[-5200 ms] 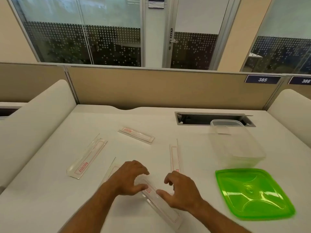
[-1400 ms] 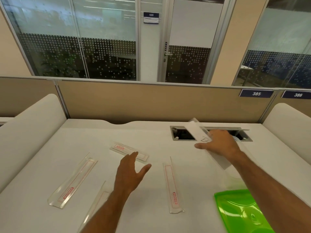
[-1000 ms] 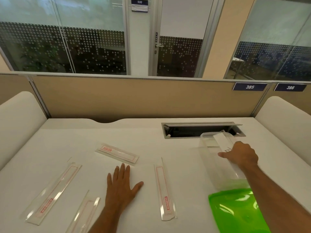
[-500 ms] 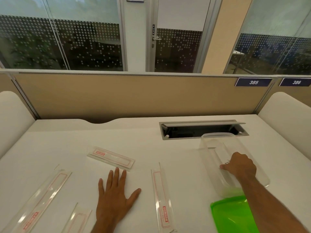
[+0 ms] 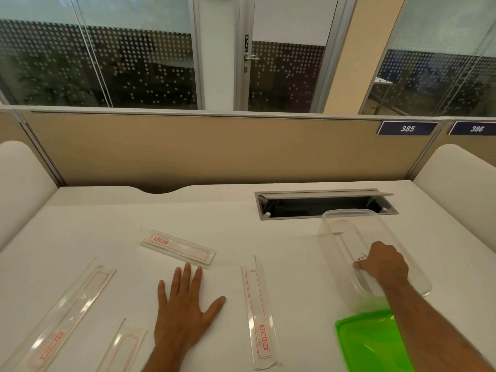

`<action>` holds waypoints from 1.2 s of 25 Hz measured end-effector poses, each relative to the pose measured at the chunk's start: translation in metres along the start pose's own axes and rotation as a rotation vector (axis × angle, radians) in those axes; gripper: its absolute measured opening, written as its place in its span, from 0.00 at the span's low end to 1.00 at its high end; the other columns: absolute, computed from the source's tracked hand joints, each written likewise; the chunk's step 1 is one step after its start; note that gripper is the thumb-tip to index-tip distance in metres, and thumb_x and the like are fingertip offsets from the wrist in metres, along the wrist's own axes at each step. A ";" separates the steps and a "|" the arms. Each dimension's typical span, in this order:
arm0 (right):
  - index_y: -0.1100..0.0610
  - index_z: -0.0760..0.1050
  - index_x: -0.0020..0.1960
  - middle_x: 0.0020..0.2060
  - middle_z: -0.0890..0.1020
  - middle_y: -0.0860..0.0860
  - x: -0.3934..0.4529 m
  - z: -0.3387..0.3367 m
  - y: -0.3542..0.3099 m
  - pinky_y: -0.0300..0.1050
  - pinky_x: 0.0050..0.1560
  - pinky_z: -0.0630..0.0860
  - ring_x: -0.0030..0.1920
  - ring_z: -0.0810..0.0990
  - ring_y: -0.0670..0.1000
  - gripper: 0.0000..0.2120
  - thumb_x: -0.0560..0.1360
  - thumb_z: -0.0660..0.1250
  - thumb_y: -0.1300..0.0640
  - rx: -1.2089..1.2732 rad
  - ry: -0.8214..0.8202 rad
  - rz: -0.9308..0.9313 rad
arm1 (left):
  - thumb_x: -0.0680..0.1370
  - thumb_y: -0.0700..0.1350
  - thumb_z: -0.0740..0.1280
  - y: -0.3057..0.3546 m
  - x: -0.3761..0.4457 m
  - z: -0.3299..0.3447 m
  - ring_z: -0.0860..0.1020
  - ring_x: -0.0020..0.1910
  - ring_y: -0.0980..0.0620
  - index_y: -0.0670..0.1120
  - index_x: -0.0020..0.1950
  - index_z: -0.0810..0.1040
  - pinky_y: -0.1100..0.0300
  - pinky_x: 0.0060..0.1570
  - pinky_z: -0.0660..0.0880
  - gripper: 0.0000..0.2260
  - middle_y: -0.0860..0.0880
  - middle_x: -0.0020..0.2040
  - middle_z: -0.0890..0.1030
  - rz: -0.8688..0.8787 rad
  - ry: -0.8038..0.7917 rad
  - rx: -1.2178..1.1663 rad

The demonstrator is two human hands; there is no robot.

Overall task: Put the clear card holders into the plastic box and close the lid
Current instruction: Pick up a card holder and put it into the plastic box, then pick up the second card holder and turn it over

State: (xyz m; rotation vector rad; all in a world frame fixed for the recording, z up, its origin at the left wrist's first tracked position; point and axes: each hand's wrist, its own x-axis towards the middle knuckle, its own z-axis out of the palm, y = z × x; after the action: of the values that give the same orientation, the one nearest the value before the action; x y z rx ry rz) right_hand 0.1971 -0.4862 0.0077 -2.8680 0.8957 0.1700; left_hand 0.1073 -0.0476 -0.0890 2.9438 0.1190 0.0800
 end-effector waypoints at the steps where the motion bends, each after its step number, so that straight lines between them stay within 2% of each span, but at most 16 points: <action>1: 0.57 0.74 0.47 0.45 0.80 0.55 0.000 0.000 0.000 0.48 0.41 0.74 0.48 0.81 0.59 0.25 0.62 0.79 0.41 0.006 -0.003 -0.001 | 0.69 0.78 0.38 0.000 0.000 0.000 0.44 0.80 0.50 0.53 0.80 0.49 0.41 0.76 0.39 0.46 0.50 0.81 0.47 0.000 0.000 -0.001; 4: 0.57 0.74 0.49 0.45 0.80 0.55 -0.002 -0.003 0.000 0.47 0.41 0.74 0.47 0.81 0.59 0.29 0.61 0.78 0.38 0.010 -0.009 -0.006 | 0.69 0.78 0.39 0.002 -0.001 -0.002 0.44 0.80 0.50 0.53 0.80 0.50 0.41 0.76 0.39 0.46 0.50 0.81 0.47 -0.002 0.003 -0.018; 8: 0.55 0.71 0.47 0.41 0.77 0.53 -0.009 -0.013 -0.004 0.46 0.41 0.73 0.43 0.78 0.56 0.27 0.64 0.75 0.35 -0.006 0.041 -0.030 | 0.69 0.79 0.39 0.001 -0.002 -0.004 0.43 0.80 0.51 0.53 0.80 0.51 0.43 0.76 0.36 0.46 0.51 0.81 0.48 -0.007 -0.013 -0.058; 10: 0.56 0.71 0.49 0.45 0.80 0.54 -0.013 -0.021 -0.010 0.47 0.42 0.74 0.44 0.78 0.56 0.26 0.67 0.73 0.36 0.010 0.092 -0.070 | 0.70 0.78 0.40 0.001 -0.003 -0.006 0.46 0.80 0.52 0.52 0.80 0.55 0.45 0.76 0.36 0.45 0.52 0.81 0.53 0.000 -0.013 -0.085; 13: 0.57 0.73 0.57 0.53 0.81 0.57 -0.024 -0.034 -0.025 0.49 0.48 0.77 0.51 0.80 0.59 0.25 0.72 0.70 0.39 0.080 0.210 -0.150 | 0.72 0.76 0.40 0.002 -0.007 -0.011 0.61 0.77 0.49 0.49 0.75 0.67 0.45 0.77 0.49 0.44 0.50 0.76 0.68 0.063 0.032 -0.140; 16: 0.56 0.72 0.67 0.60 0.81 0.56 -0.039 -0.043 -0.047 0.52 0.55 0.77 0.58 0.80 0.60 0.28 0.73 0.69 0.41 0.167 0.301 -0.245 | 0.75 0.72 0.44 0.003 -0.012 -0.015 0.74 0.68 0.46 0.47 0.66 0.77 0.45 0.70 0.66 0.39 0.48 0.65 0.79 0.167 0.101 -0.186; 19: 0.55 0.76 0.63 0.56 0.83 0.55 -0.067 -0.044 -0.067 0.51 0.52 0.78 0.55 0.81 0.59 0.23 0.73 0.69 0.43 0.234 0.413 -0.420 | 0.76 0.66 0.56 0.013 -0.016 -0.021 0.78 0.63 0.45 0.47 0.62 0.80 0.45 0.64 0.72 0.29 0.48 0.62 0.81 0.269 0.130 -0.207; 21: 0.55 0.78 0.59 0.52 0.84 0.55 -0.090 -0.035 -0.080 0.48 0.49 0.77 0.52 0.82 0.58 0.20 0.73 0.70 0.45 0.280 0.446 -0.566 | 0.76 0.60 0.64 0.027 -0.014 -0.030 0.76 0.66 0.45 0.47 0.65 0.78 0.47 0.67 0.69 0.24 0.48 0.66 0.79 0.336 0.106 -0.217; 23: 0.54 0.79 0.56 0.48 0.85 0.52 -0.115 -0.021 -0.091 0.45 0.47 0.76 0.48 0.82 0.55 0.18 0.72 0.70 0.43 0.294 0.363 -0.659 | 0.76 0.57 0.66 0.044 -0.010 -0.041 0.70 0.71 0.47 0.49 0.70 0.74 0.49 0.71 0.64 0.24 0.49 0.71 0.74 0.427 0.054 -0.221; 25: 0.51 0.79 0.53 0.43 0.84 0.47 -0.139 -0.003 -0.098 0.41 0.45 0.76 0.43 0.82 0.49 0.21 0.69 0.69 0.37 0.285 0.167 -0.686 | 0.78 0.57 0.63 0.061 -0.004 -0.051 0.63 0.75 0.49 0.53 0.75 0.66 0.50 0.75 0.58 0.25 0.51 0.76 0.67 0.524 0.006 -0.154; 27: 0.48 0.79 0.51 0.41 0.83 0.45 -0.160 0.019 -0.102 0.41 0.46 0.77 0.43 0.80 0.46 0.25 0.64 0.66 0.30 0.218 -0.018 -0.683 | 0.80 0.55 0.62 0.074 0.000 -0.057 0.56 0.78 0.49 0.57 0.77 0.58 0.49 0.77 0.52 0.27 0.52 0.80 0.58 0.580 -0.040 -0.057; 30: 0.48 0.79 0.49 0.43 0.82 0.45 -0.185 0.049 -0.101 0.43 0.46 0.77 0.45 0.79 0.47 0.27 0.60 0.66 0.29 0.105 -0.137 -0.691 | 0.81 0.52 0.63 0.084 0.003 -0.058 0.49 0.80 0.47 0.60 0.77 0.55 0.42 0.77 0.45 0.27 0.52 0.81 0.49 0.581 -0.100 0.044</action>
State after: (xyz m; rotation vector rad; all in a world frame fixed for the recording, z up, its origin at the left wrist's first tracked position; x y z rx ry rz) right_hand 0.1004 -0.2931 -0.0041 -2.8289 -0.1289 0.2263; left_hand 0.1131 -0.1184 -0.0154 2.9140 -0.7557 0.0114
